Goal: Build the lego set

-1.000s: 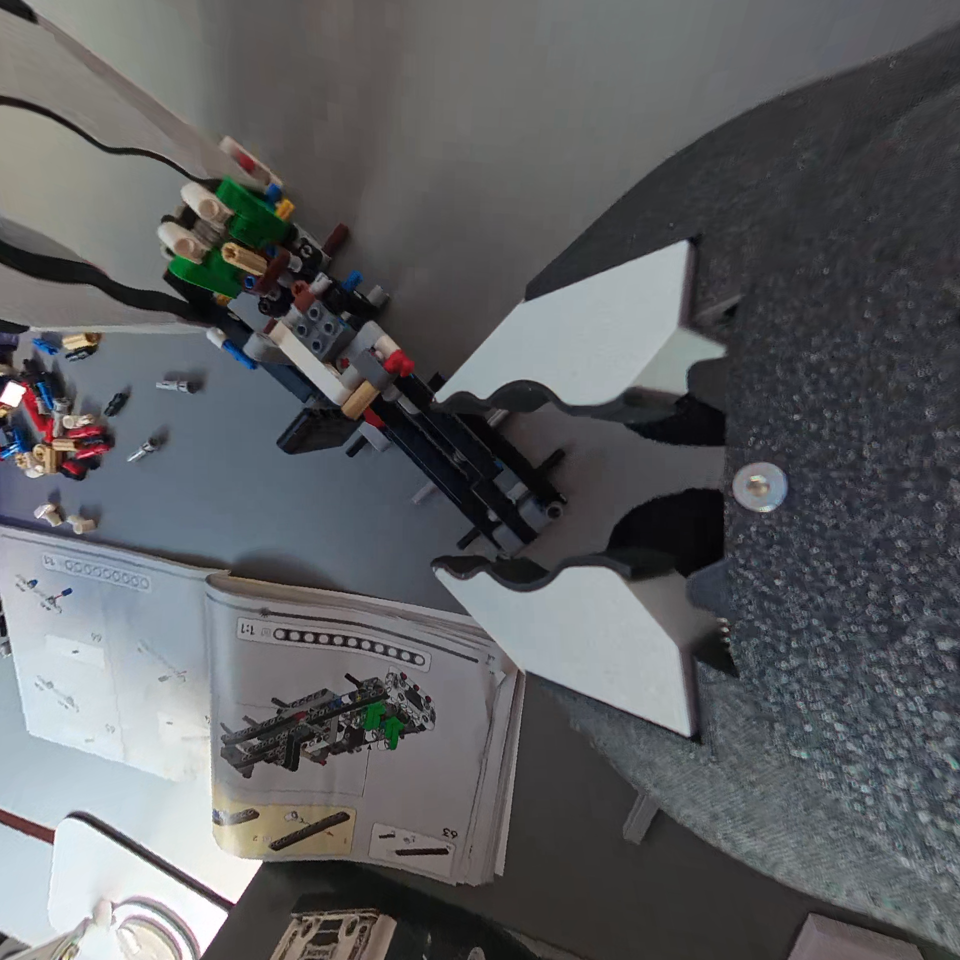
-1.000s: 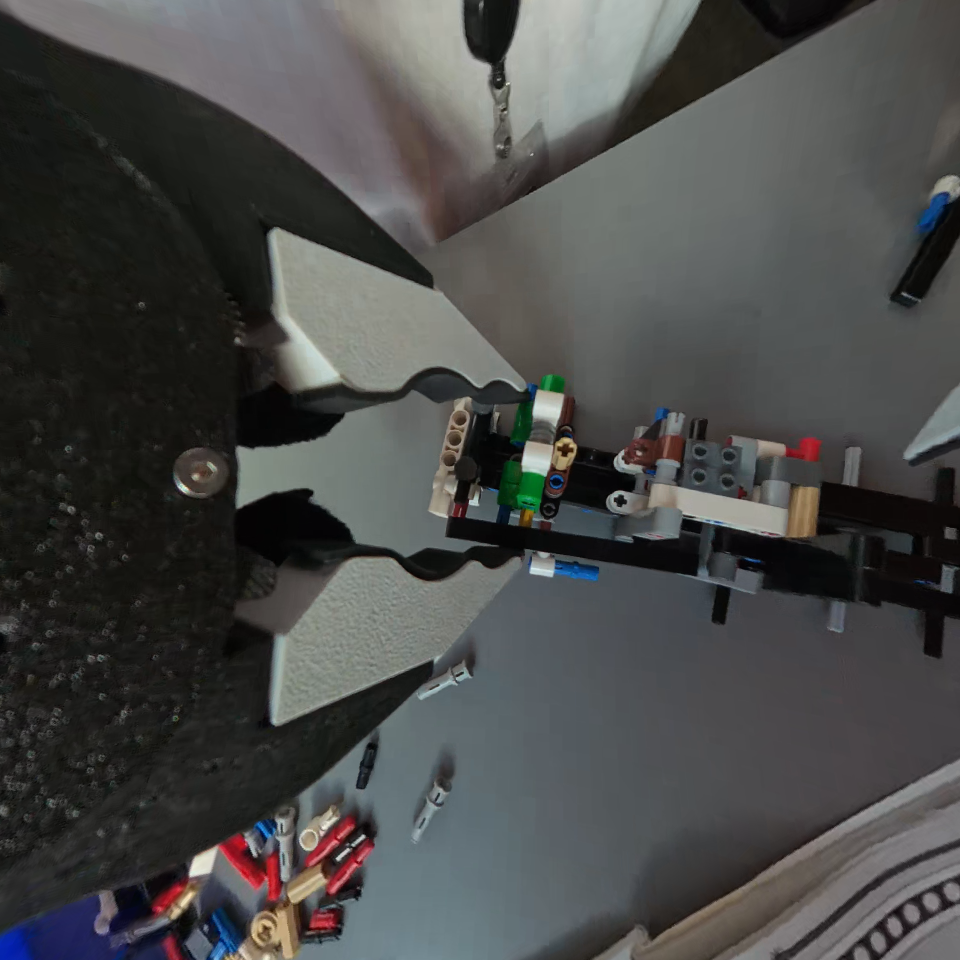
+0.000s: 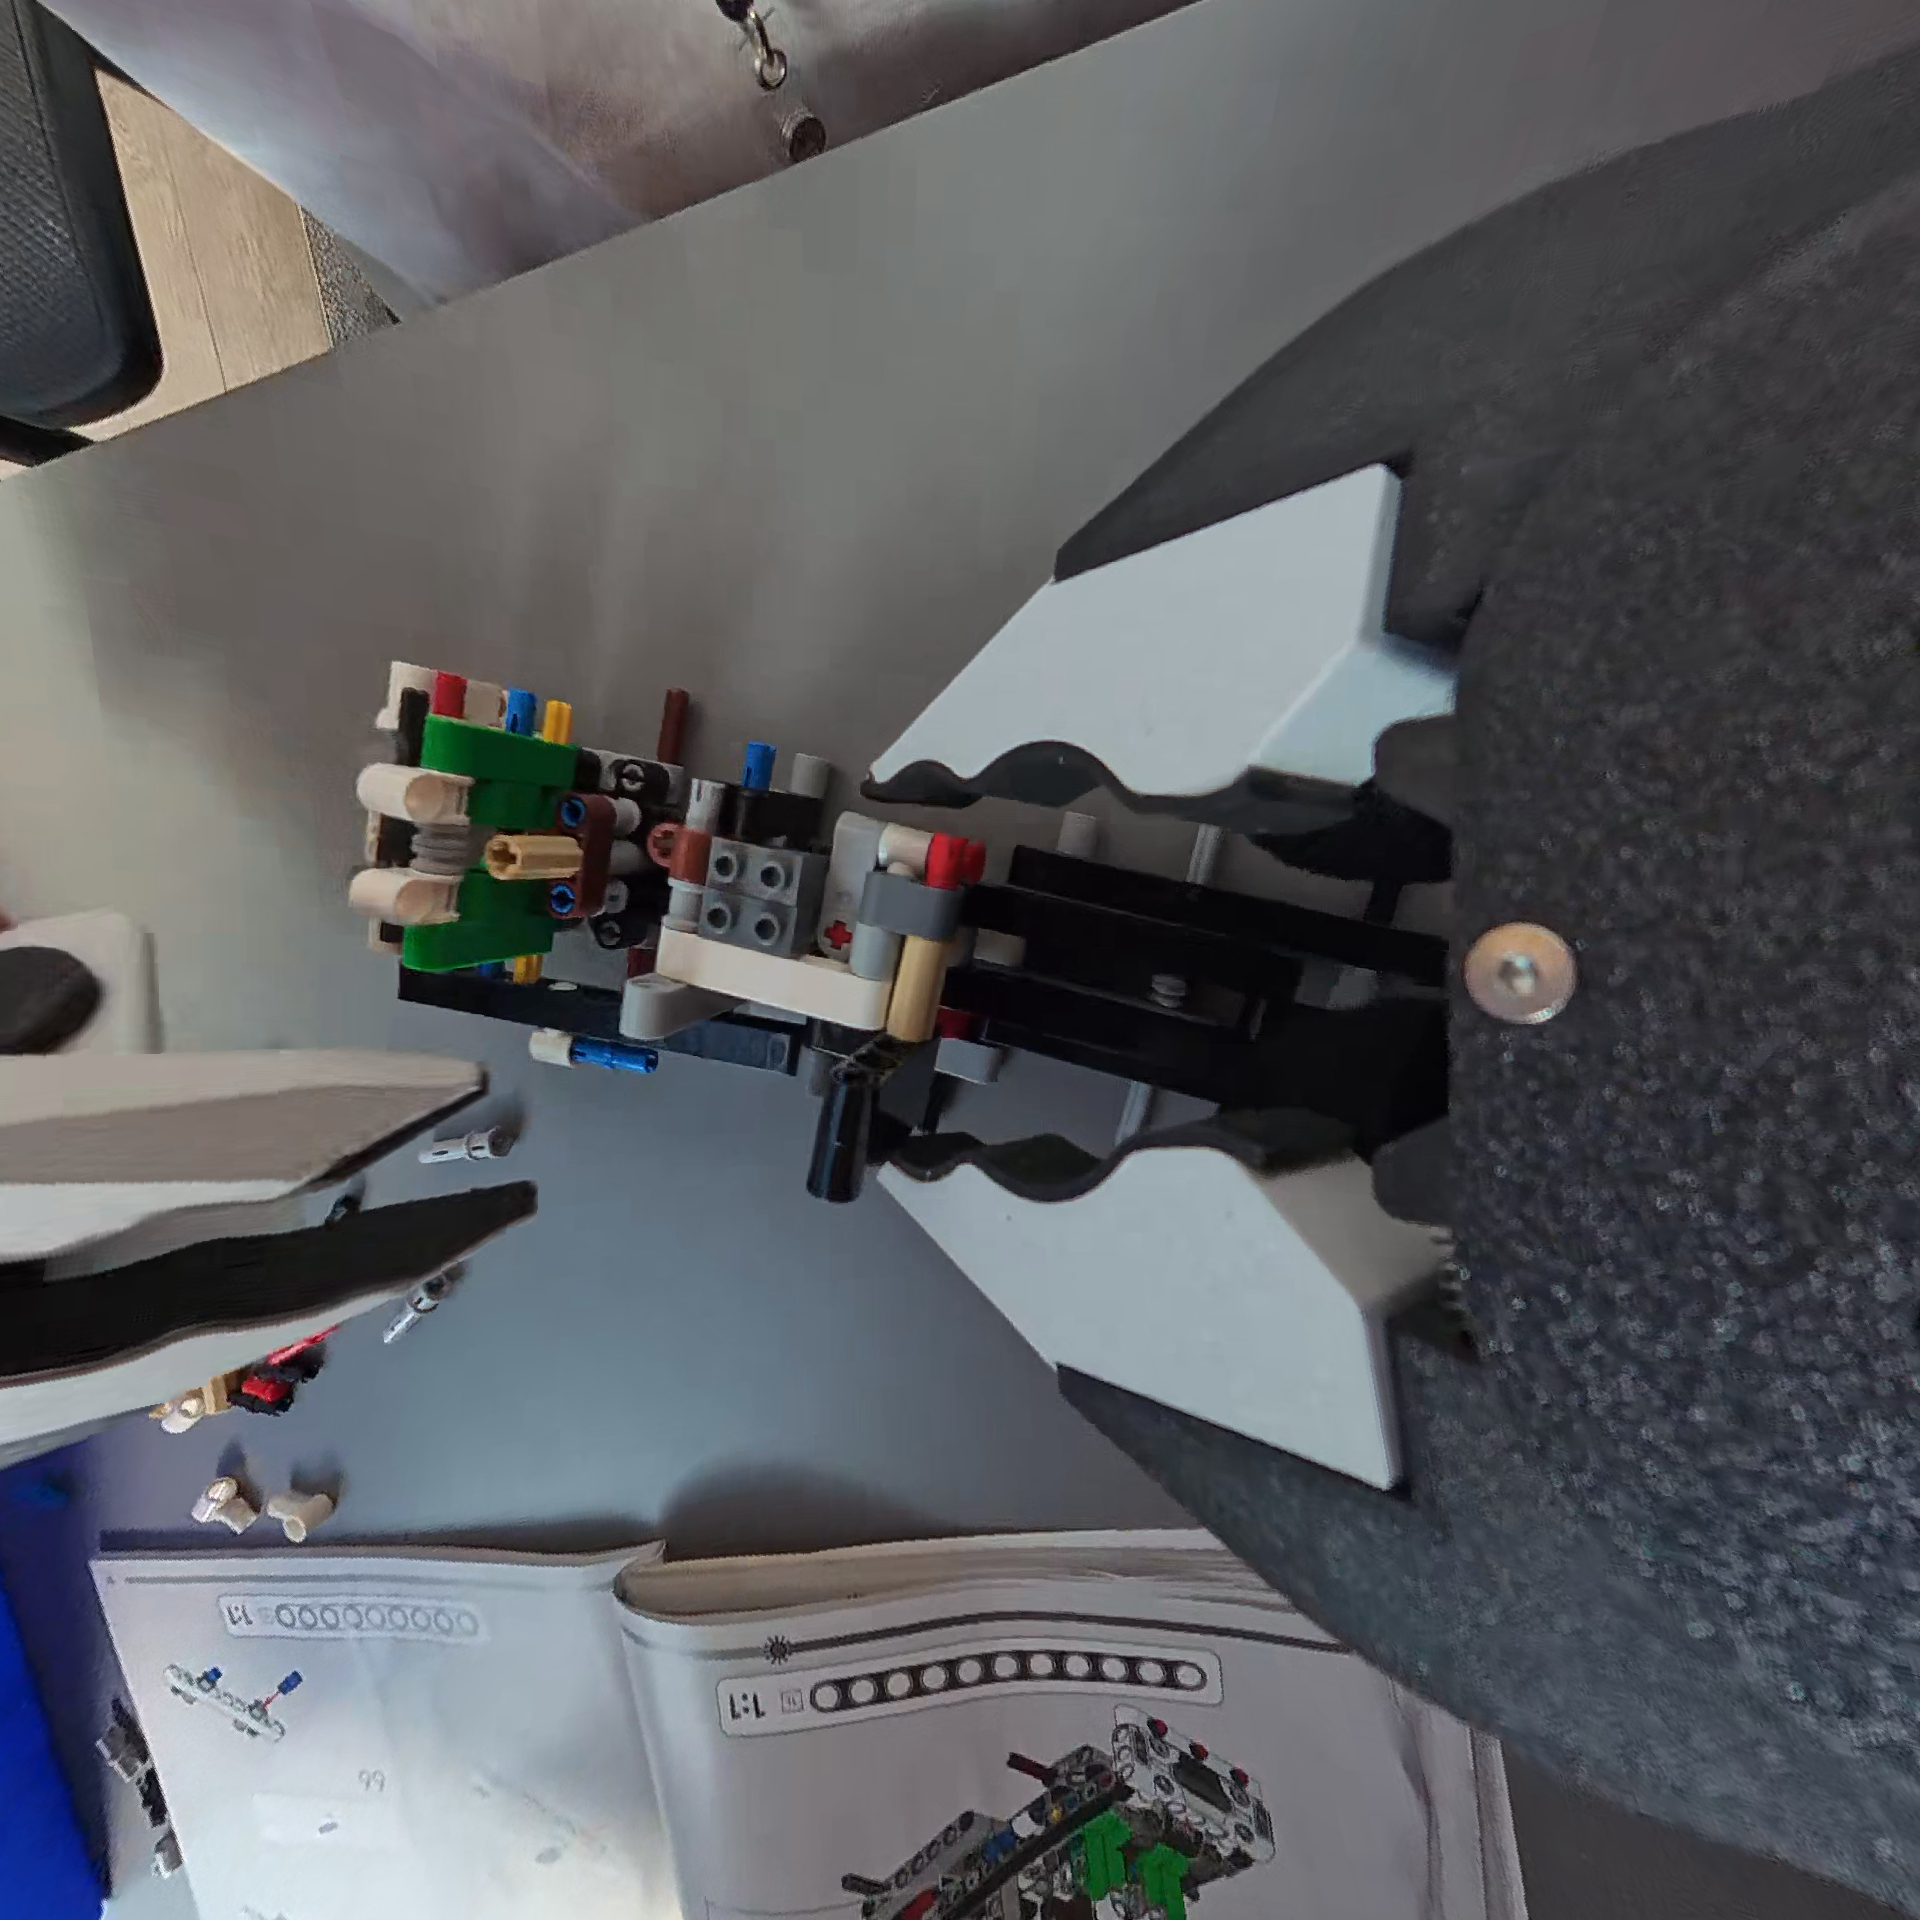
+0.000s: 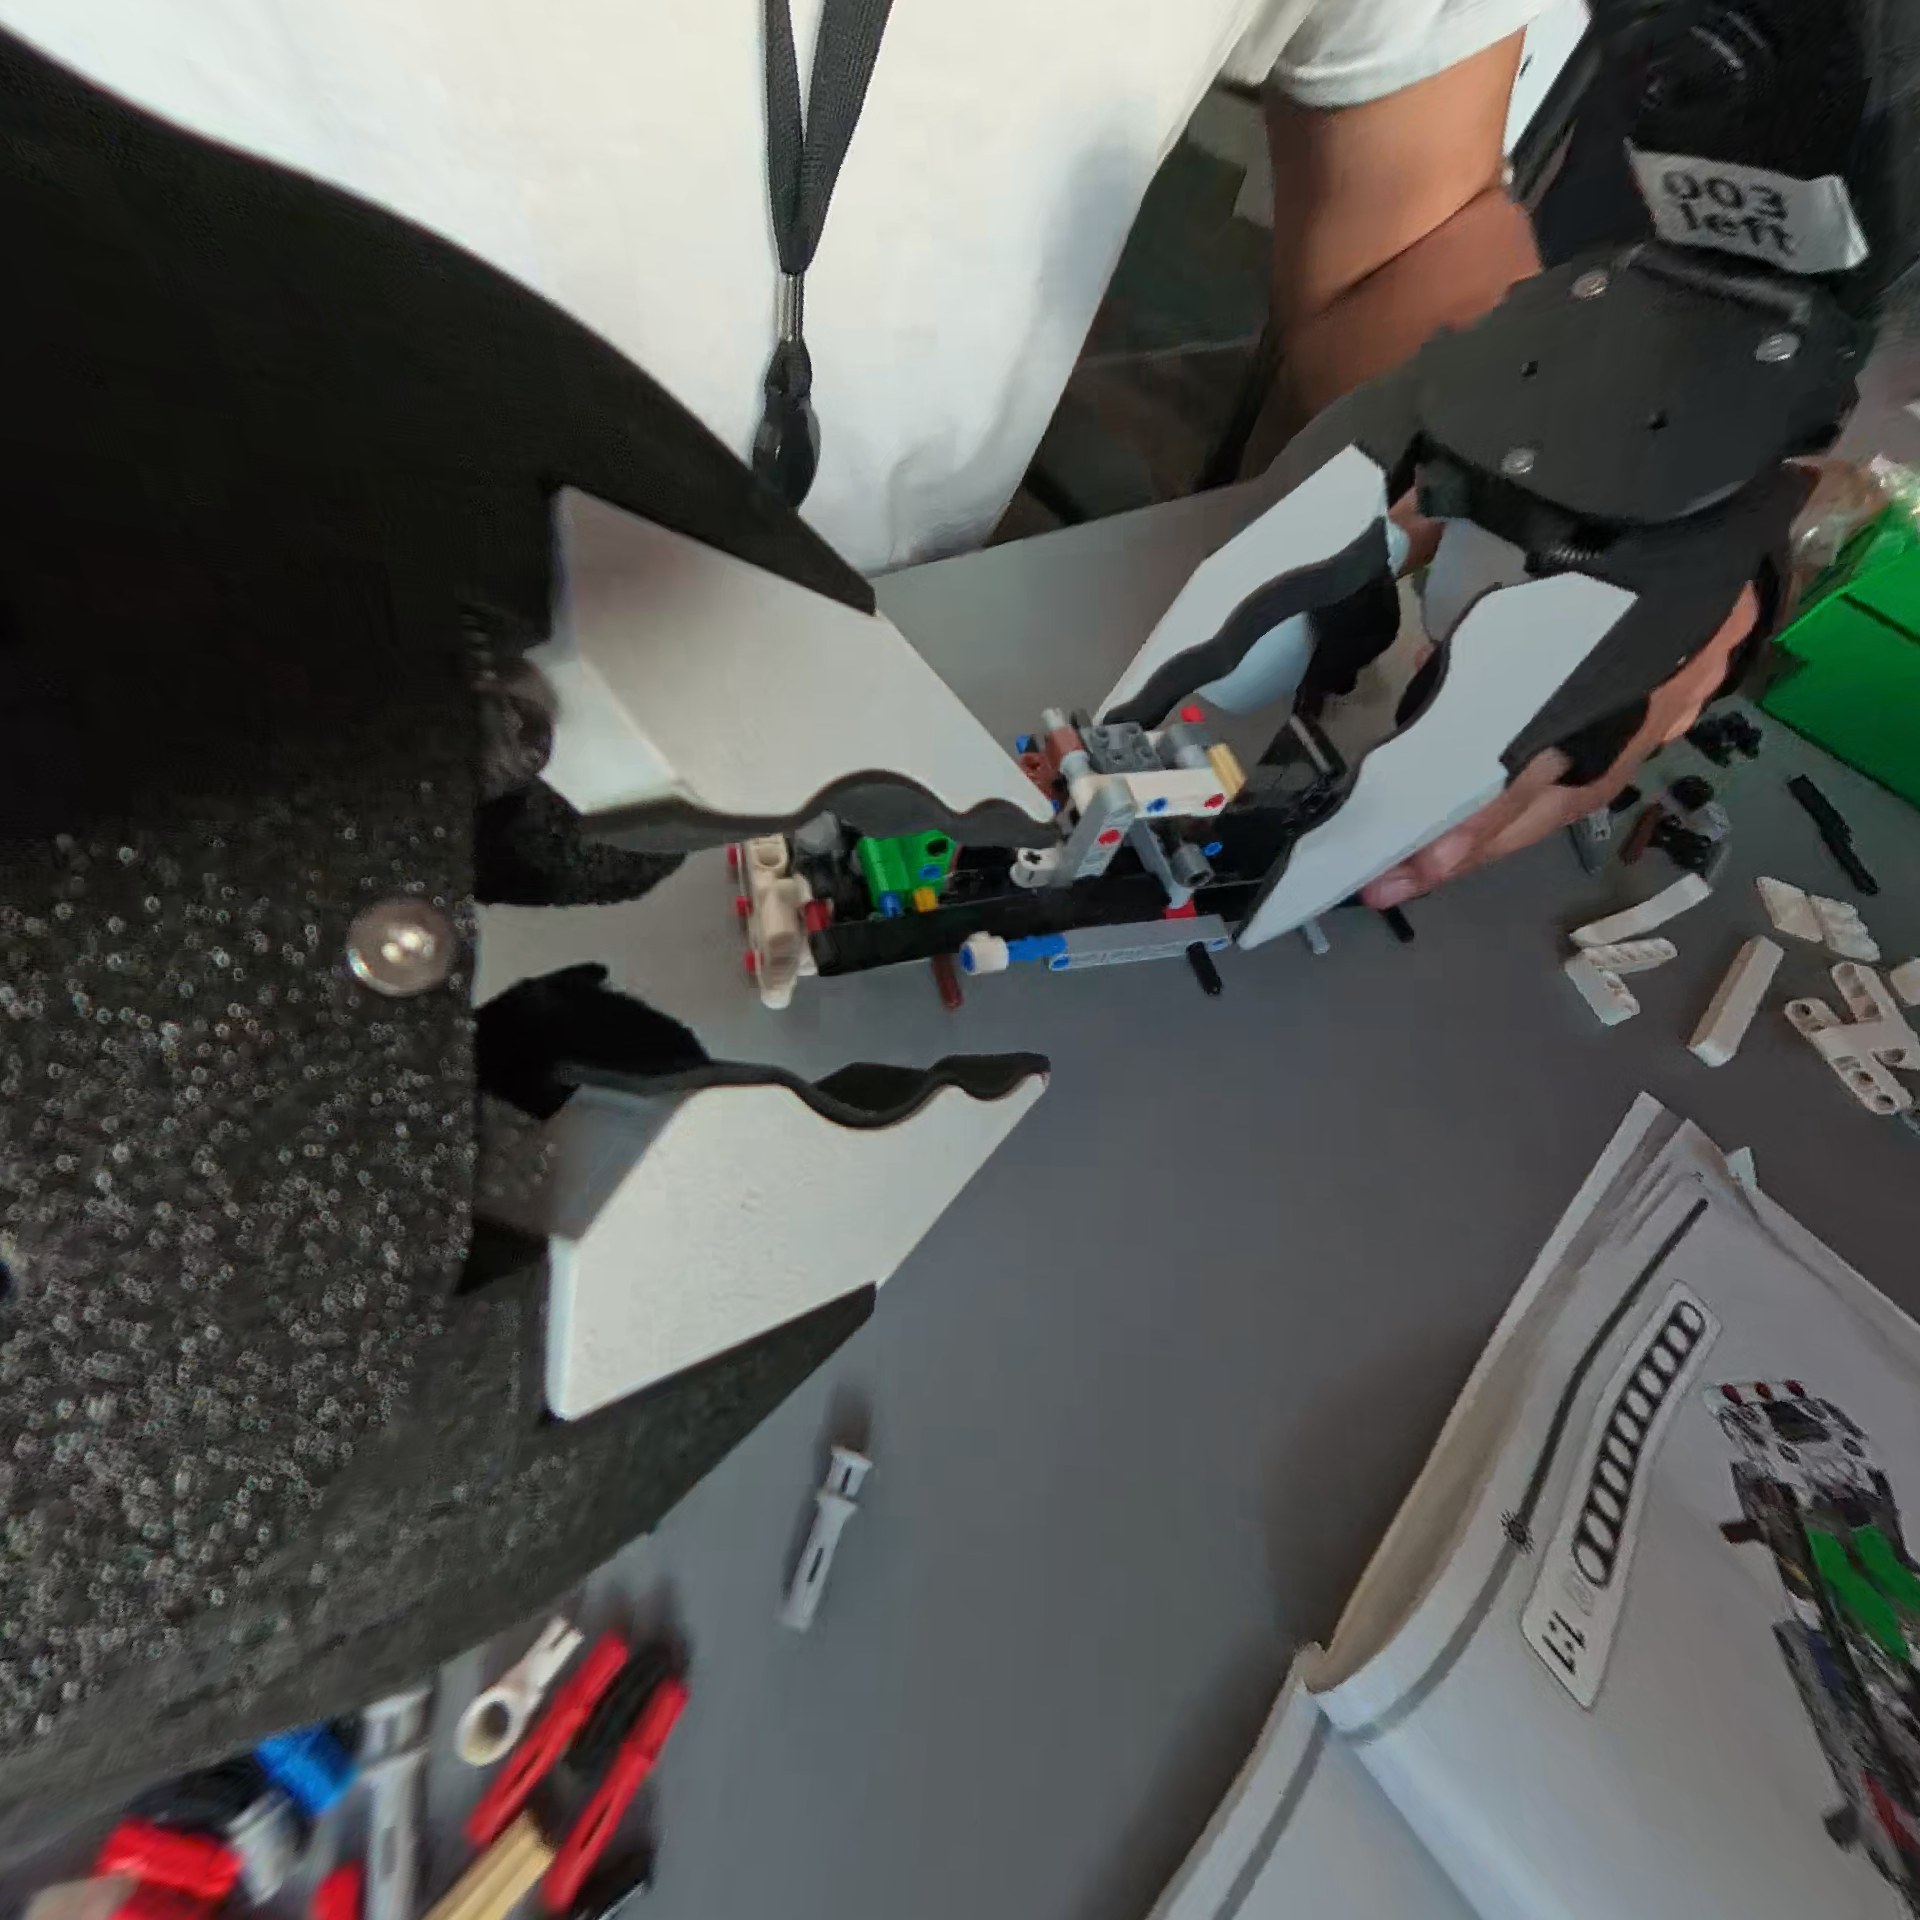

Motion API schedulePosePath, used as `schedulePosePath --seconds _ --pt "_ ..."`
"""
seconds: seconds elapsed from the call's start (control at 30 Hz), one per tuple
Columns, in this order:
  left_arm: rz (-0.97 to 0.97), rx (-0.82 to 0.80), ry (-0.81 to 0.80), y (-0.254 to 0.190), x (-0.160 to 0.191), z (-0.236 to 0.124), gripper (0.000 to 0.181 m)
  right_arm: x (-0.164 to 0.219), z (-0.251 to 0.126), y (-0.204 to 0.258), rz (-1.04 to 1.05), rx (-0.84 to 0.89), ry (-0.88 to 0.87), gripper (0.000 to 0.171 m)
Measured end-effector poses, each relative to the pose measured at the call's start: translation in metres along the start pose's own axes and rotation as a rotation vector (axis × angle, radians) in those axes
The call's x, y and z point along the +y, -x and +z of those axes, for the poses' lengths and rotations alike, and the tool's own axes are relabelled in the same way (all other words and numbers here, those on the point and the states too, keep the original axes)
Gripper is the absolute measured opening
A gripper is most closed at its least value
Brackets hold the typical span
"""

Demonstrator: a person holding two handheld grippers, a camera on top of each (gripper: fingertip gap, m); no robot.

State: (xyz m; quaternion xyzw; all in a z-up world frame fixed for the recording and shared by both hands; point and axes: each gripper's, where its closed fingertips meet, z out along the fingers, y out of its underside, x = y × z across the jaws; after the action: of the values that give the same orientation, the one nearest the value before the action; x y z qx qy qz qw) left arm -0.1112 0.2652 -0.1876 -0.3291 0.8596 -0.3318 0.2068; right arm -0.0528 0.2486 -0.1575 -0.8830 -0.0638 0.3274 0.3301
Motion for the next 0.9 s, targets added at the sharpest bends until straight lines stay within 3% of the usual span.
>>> schedulePosePath --seconds 0.03,0.23,0.47,0.9 --pt "0.006 -0.022 -0.014 0.001 -0.002 0.002 0.058 0.0 0.008 -0.001 0.042 -0.065 0.013 0.035" --pt "0.042 -0.09 -0.063 0.003 -0.007 0.006 0.059 0.004 0.035 0.007 0.137 -0.283 0.172 0.024" --pt "0.086 -0.002 -0.095 -0.015 -0.011 0.008 0.058 0.012 0.043 0.026 0.217 -0.475 0.246 0.002" --pt "0.213 -0.023 -0.049 -0.015 -0.006 0.008 0.064 0.024 0.042 0.034 0.246 -0.552 0.353 0.014"
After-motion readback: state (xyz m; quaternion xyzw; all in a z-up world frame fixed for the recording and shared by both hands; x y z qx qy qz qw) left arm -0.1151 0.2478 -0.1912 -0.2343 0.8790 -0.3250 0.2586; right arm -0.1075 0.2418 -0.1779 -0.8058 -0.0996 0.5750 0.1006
